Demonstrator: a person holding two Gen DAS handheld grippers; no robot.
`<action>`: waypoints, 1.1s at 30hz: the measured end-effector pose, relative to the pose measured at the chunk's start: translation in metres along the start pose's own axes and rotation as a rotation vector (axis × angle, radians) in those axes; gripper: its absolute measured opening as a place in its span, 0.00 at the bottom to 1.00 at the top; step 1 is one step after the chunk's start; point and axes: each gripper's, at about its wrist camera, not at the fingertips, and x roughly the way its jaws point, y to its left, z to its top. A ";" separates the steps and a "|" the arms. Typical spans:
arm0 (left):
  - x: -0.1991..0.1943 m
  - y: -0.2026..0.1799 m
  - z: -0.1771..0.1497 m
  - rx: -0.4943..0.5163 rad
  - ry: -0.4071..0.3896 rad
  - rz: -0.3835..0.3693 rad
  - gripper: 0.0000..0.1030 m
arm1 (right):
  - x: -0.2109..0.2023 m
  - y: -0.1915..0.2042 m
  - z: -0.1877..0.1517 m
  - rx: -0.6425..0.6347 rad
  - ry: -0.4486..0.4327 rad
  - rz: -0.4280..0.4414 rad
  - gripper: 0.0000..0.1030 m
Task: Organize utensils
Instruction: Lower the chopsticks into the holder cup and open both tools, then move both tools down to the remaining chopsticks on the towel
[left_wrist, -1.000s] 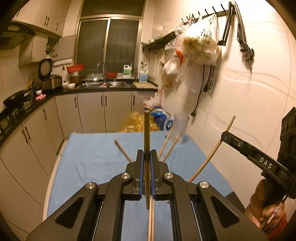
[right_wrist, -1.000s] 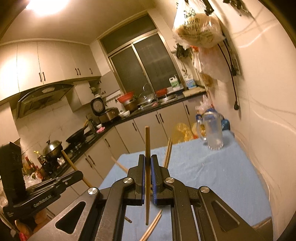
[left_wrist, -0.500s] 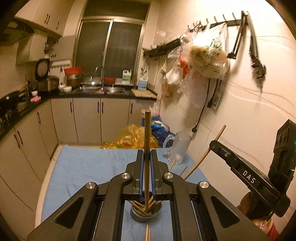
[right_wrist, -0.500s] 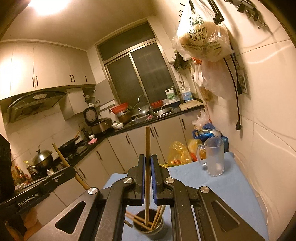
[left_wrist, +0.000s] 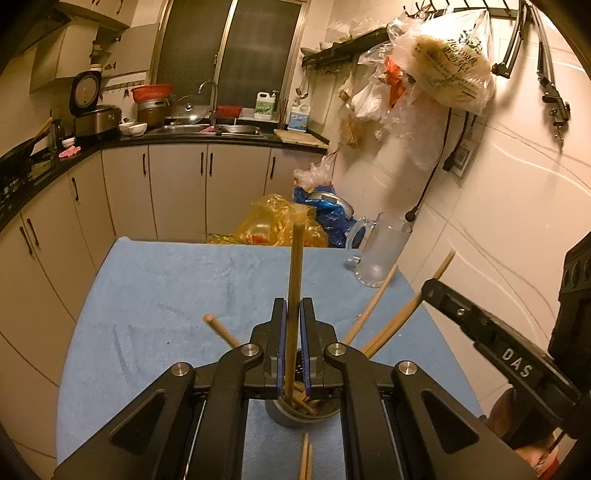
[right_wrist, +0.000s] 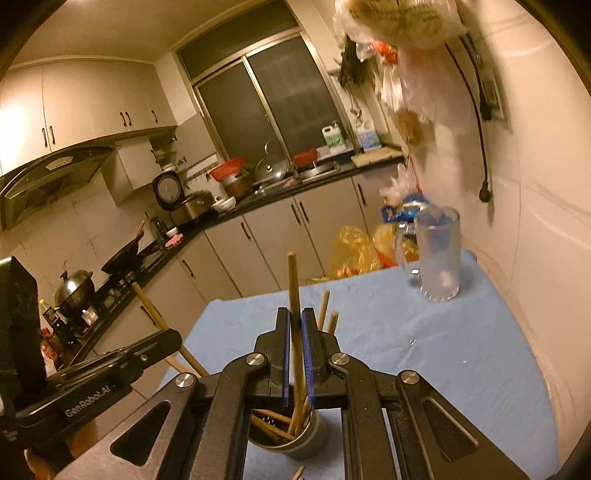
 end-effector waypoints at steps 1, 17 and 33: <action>-0.001 0.000 0.000 -0.001 -0.001 0.003 0.06 | 0.000 0.000 0.000 0.001 0.001 0.000 0.09; -0.098 0.036 -0.061 -0.055 -0.123 0.049 0.25 | -0.064 -0.007 -0.052 0.007 -0.016 0.009 0.33; -0.042 0.119 -0.199 -0.231 0.223 0.108 0.26 | -0.004 -0.036 -0.190 0.144 0.378 0.030 0.29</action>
